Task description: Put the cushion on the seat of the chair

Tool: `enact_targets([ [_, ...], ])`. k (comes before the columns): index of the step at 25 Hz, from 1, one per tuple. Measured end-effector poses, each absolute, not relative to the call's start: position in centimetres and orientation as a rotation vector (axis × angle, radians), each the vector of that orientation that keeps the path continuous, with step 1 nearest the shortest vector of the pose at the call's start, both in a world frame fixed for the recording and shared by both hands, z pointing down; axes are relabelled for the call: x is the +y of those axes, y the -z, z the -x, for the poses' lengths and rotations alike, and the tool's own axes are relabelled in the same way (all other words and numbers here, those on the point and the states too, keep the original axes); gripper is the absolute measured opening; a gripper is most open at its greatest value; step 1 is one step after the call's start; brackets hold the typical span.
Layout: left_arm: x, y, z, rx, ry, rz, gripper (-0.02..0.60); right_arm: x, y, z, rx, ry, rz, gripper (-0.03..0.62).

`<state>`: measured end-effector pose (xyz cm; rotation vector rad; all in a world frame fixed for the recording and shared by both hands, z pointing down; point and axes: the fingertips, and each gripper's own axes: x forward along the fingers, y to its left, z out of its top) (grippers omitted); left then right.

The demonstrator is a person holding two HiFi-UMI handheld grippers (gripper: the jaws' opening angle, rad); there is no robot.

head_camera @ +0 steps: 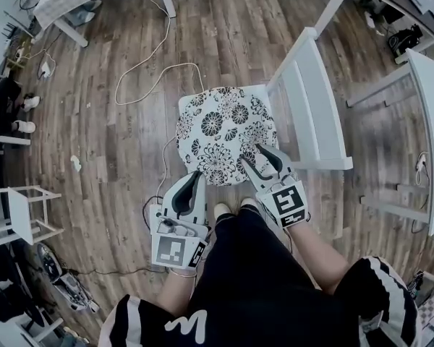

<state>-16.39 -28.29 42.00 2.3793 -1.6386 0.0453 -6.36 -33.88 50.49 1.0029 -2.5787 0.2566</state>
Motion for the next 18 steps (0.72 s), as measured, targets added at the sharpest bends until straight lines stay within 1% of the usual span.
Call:
enact_targets([
  [2, -28.7, -40.8, 16.2, -1.644, -0.037, -2.398, 0.014, -34.3, -47.9, 6.5, -2.617, -0.238, -1.034, 0.175],
  [4, -29.0, -39.8, 15.9, -1.644, -0.032, -2.419, 0.014, -34.6, -45.4, 6.5, -2.656, -0.219, -1.07, 0.127],
  [9, -29.4, -37.1, 15.2, -1.642, -0.008, -2.468, 0.014, -34.6, -40.5, 6.9, -2.734, -0.187, -1.118, 0.119],
  [16, -29.0, -33.8, 14.2, -1.632, 0.063, -2.509, 0.014, -33.6, -34.6, 6.9, -2.843, -0.215, -1.221, 0.049],
  [18, -29.0, -33.1, 13.9, -1.623, 0.076, -2.528, 0.014, -33.3, -33.4, 6.8, -2.871, -0.208, -1.244, 0.038],
])
